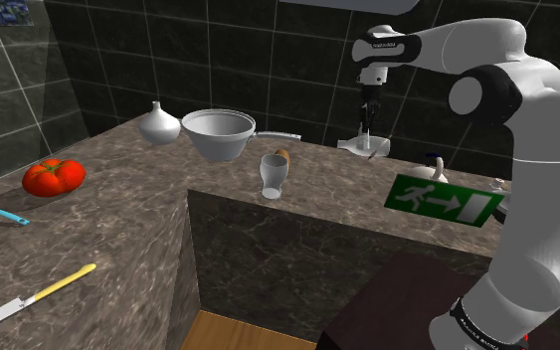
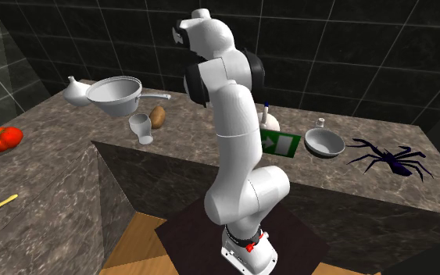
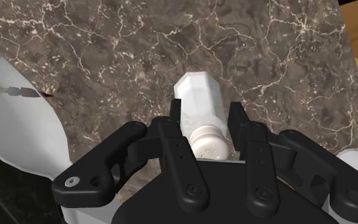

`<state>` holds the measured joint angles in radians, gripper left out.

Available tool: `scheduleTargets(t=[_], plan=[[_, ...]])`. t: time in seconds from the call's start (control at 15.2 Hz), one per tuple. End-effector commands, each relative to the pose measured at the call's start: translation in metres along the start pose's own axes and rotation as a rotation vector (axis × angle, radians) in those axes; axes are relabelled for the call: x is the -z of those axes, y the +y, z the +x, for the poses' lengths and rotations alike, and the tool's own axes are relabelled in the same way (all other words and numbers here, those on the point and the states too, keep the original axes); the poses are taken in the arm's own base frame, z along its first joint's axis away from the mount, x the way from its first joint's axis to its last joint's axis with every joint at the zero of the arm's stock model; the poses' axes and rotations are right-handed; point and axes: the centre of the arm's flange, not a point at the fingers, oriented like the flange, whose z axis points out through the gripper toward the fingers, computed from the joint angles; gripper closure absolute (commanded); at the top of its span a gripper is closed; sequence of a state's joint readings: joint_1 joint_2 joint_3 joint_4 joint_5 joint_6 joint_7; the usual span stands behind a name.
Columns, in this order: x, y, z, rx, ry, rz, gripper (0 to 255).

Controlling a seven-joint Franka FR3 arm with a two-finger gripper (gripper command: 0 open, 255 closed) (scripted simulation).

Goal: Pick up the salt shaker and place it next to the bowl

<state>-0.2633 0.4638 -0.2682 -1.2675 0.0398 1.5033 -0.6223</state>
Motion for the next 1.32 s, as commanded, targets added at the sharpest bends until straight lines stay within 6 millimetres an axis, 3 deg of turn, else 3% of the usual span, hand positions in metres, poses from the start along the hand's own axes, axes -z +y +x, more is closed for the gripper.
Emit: scheduleTargets(t=[0.0, 0.2, 1.25], plan=[[0.01, -0.001, -0.003, 0.0, 0.0, 0.0, 255], [0.021, -0.002, -0.005, 0.0, 0.0, 0.0, 255], [-0.021, 0.036, -0.209, 0.0, 0.0, 0.0, 255]])
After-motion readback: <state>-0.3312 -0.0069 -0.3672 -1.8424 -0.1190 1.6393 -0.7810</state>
